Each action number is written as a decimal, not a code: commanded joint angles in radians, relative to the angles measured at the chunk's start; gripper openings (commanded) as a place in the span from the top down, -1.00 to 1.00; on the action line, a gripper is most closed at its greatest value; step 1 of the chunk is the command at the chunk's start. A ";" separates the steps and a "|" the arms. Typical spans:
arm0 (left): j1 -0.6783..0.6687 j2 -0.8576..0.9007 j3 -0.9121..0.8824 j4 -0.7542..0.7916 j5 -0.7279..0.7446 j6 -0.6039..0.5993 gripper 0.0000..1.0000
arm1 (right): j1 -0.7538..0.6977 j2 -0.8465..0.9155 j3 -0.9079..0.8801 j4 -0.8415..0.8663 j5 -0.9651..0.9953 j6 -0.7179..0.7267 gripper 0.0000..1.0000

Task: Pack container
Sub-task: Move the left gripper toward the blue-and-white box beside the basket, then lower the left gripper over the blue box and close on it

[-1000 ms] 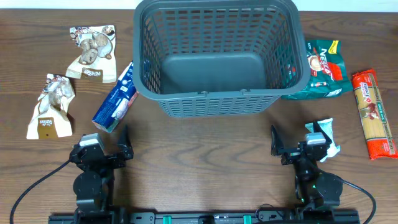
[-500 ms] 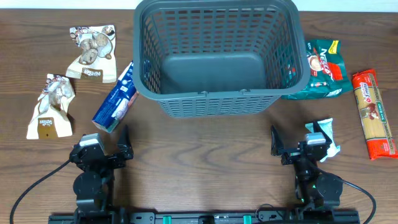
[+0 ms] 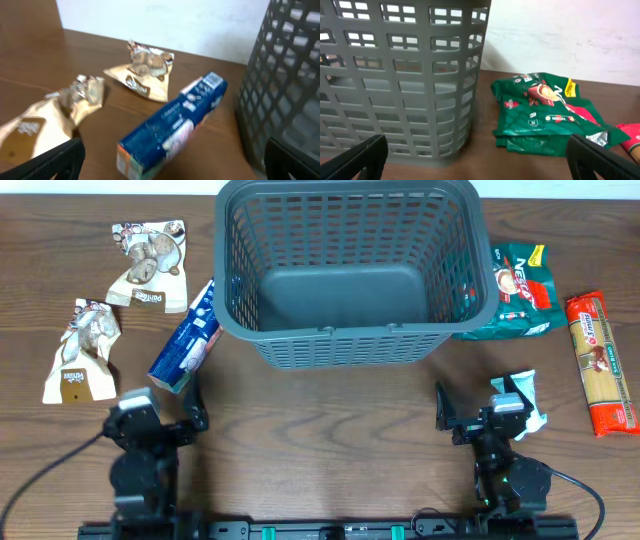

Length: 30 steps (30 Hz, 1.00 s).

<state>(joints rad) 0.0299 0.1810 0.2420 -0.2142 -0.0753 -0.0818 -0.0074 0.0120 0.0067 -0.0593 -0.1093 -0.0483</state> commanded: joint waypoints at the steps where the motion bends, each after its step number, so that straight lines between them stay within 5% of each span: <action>1: -0.002 0.190 0.183 -0.030 -0.037 -0.005 -0.97 | -0.006 -0.006 -0.001 -0.004 0.007 -0.012 -0.99; 9: -0.002 0.815 0.787 -0.378 0.107 0.045 -0.97 | -0.006 -0.006 -0.001 -0.004 0.007 -0.012 -0.99; 14: 0.007 1.028 1.046 -0.534 0.101 0.064 -0.97 | -0.006 -0.006 -0.001 -0.004 0.007 -0.012 -0.98; 30: 0.152 1.173 1.065 -0.615 0.146 0.231 -0.97 | -0.006 -0.006 -0.001 -0.005 0.007 -0.012 -0.99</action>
<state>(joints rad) 0.1555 1.3304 1.2915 -0.8268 0.0273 0.1005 -0.0074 0.0120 0.0071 -0.0593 -0.1040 -0.0483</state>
